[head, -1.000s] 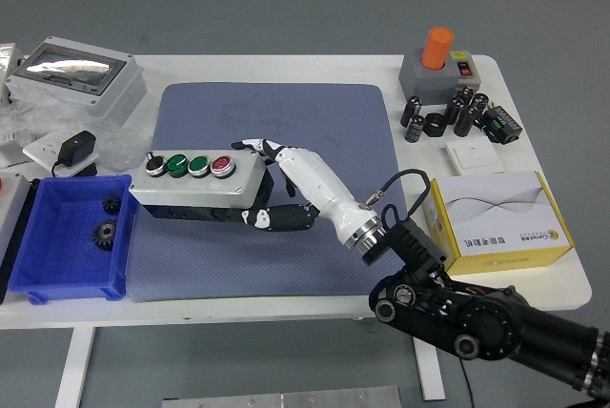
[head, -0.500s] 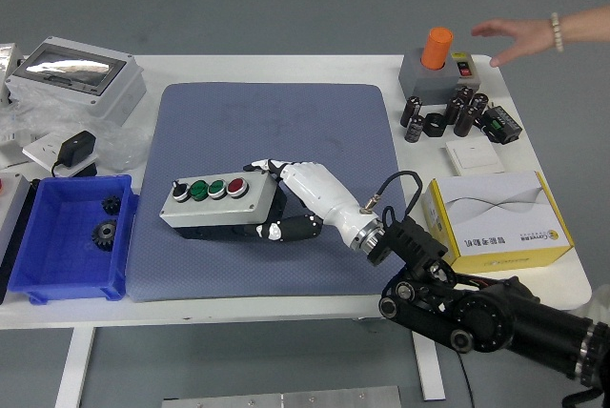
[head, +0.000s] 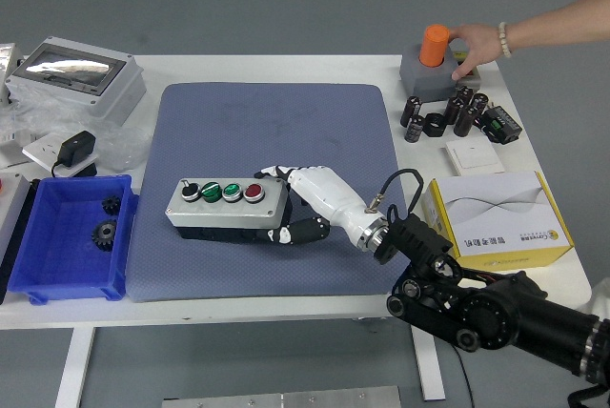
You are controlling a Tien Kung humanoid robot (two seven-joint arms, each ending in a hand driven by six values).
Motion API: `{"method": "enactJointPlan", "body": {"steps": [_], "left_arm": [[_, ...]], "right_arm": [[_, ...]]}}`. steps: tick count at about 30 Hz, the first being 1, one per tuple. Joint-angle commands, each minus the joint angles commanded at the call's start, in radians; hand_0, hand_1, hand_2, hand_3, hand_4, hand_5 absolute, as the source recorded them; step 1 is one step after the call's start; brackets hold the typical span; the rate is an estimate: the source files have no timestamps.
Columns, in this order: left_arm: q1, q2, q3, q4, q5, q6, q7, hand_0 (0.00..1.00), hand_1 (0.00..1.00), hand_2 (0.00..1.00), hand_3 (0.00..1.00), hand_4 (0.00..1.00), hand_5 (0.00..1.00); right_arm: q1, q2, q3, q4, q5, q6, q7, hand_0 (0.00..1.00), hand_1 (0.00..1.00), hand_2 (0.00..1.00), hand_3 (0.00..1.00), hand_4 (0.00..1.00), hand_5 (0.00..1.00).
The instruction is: Pick up the button,place it on the desk,press the button,press the button
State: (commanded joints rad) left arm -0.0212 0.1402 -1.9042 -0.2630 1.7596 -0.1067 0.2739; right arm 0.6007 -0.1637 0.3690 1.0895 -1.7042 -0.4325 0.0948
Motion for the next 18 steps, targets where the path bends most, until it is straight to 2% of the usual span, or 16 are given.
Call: {"method": "enactJointPlan", "body": {"steps": [2, 3, 8, 9, 14, 15, 18], "left_arm": [[0.0, 0.0, 0.0, 0.0, 0.0, 0.0, 0.0, 0.717, 0.691, 0.677, 0.829, 0.541, 0.823], [0.0, 0.0, 0.0, 0.0, 0.0, 0.0, -0.001, 0.717, 0.691, 0.677, 0.828, 0.543, 0.824], [0.0, 0.0, 0.001, 0.0, -0.001, -0.001, -0.001, 0.717, 0.691, 0.677, 0.828, 0.543, 0.824], [0.0, 0.0, 0.0, 0.0, -0.001, -0.001, 0.0, 0.716, 0.689, 0.676, 0.829, 0.543, 0.824], [-0.001, 0.0, 0.0, 0.001, -0.001, -0.002, -0.001, 0.716, 0.689, 0.676, 0.829, 0.543, 0.824], [0.0, 0.0, 0.0, 0.001, -0.001, -0.002, -0.001, 0.716, 0.689, 0.676, 0.827, 0.543, 0.823], [0.0, 0.0, -0.001, 0.001, -0.001, -0.002, 0.0, 0.716, 0.689, 0.676, 0.827, 0.543, 0.823]], "right_arm": [[-0.001, -0.002, -0.001, -0.004, -0.008, 0.006, -0.006, 0.583, 0.643, 0.637, 0.624, 0.594, 0.229], [-0.001, -0.003, -0.001, -0.005, -0.011, 0.008, -0.009, 0.718, 0.729, 0.744, 0.704, 0.658, 0.196], [-0.001, -0.008, 0.002, -0.005, -0.034, 0.017, -0.023, 0.718, 0.729, 0.744, 0.704, 0.658, 0.196], [-0.001, -0.009, 0.002, -0.005, -0.039, 0.018, -0.025, 0.727, 0.748, 0.779, 0.799, 0.698, 0.186], [-0.001, -0.013, 0.006, -0.002, -0.059, 0.02, -0.039, 0.727, 0.748, 0.779, 0.799, 0.698, 0.186], [-0.002, -0.013, 0.007, -0.001, -0.063, 0.02, -0.043, 0.744, 0.757, 0.817, 0.873, 0.714, 0.165], [-0.002, -0.014, 0.008, -0.001, -0.069, 0.02, -0.049, 0.744, 0.757, 0.817, 0.873, 0.714, 0.165]]}}
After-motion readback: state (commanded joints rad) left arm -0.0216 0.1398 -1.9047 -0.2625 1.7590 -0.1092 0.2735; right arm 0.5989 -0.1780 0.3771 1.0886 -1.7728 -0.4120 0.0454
